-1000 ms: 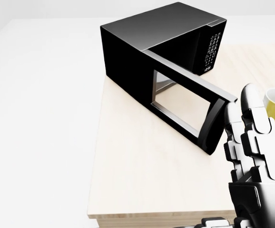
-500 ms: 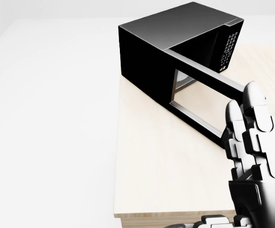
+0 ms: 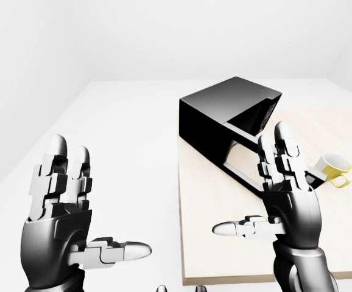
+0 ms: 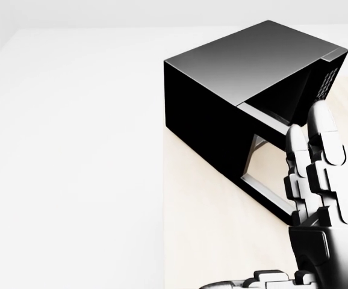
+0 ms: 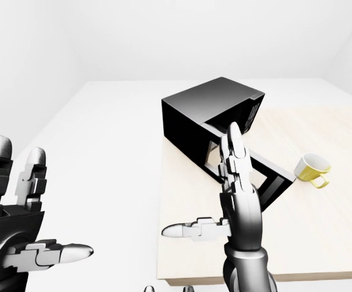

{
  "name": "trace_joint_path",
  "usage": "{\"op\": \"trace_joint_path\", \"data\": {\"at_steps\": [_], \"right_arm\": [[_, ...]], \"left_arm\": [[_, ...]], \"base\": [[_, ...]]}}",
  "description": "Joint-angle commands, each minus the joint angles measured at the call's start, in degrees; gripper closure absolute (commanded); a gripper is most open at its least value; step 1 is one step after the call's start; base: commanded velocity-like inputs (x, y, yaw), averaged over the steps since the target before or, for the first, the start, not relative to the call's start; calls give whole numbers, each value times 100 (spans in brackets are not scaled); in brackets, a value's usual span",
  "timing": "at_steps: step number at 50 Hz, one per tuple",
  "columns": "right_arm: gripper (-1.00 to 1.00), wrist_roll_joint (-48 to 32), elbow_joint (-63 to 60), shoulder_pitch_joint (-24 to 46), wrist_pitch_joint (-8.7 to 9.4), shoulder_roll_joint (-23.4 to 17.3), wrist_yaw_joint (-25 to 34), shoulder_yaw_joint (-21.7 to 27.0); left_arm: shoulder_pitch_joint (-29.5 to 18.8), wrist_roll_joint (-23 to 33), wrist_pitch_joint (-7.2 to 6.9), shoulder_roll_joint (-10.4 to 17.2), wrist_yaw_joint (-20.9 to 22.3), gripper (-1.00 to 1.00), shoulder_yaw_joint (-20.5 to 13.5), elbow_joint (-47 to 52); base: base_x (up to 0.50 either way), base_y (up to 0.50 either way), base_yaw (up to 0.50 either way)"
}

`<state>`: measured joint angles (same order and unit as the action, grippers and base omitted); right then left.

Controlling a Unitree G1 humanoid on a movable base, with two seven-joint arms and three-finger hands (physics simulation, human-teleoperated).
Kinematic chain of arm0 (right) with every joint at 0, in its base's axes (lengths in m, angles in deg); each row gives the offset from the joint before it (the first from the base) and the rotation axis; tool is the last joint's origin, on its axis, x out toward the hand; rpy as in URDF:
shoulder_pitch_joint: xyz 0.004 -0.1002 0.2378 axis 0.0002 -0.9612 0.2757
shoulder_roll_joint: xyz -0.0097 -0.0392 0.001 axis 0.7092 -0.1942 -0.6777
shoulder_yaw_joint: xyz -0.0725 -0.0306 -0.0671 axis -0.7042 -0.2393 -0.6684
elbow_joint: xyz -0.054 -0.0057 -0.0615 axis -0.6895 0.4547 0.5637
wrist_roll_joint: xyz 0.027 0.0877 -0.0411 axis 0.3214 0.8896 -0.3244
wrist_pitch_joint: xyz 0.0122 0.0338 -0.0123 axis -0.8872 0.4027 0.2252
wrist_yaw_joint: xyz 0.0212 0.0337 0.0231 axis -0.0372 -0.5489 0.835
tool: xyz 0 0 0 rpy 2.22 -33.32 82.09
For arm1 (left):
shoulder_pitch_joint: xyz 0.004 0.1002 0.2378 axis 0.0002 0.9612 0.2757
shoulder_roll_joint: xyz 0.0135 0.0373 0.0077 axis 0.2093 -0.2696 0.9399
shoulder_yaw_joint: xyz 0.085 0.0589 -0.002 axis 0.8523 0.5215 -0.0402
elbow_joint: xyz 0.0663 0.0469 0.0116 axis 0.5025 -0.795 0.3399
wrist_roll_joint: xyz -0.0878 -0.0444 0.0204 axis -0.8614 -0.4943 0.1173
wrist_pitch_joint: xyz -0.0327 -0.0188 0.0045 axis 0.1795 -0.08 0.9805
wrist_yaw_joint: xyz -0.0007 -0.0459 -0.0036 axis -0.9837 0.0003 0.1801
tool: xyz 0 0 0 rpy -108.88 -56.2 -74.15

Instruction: Close the microwave.

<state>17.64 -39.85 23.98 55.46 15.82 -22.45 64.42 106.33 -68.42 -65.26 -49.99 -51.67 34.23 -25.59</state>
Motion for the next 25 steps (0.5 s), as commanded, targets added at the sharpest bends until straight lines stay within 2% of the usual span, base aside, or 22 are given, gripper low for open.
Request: {"op": "trace_joint_path", "data": {"at_steps": [1,25], "right_arm": [[-100,42,100,16,0,19,-3,49],[-100,43,545,165,0,75,0,147]], "left_arm": [[48,-47,0,-68,36,-100,-50,-66],[70,120,0,52,-39,-100,157,-304]], "base": [[0,0,0],[0,0,0]]}}
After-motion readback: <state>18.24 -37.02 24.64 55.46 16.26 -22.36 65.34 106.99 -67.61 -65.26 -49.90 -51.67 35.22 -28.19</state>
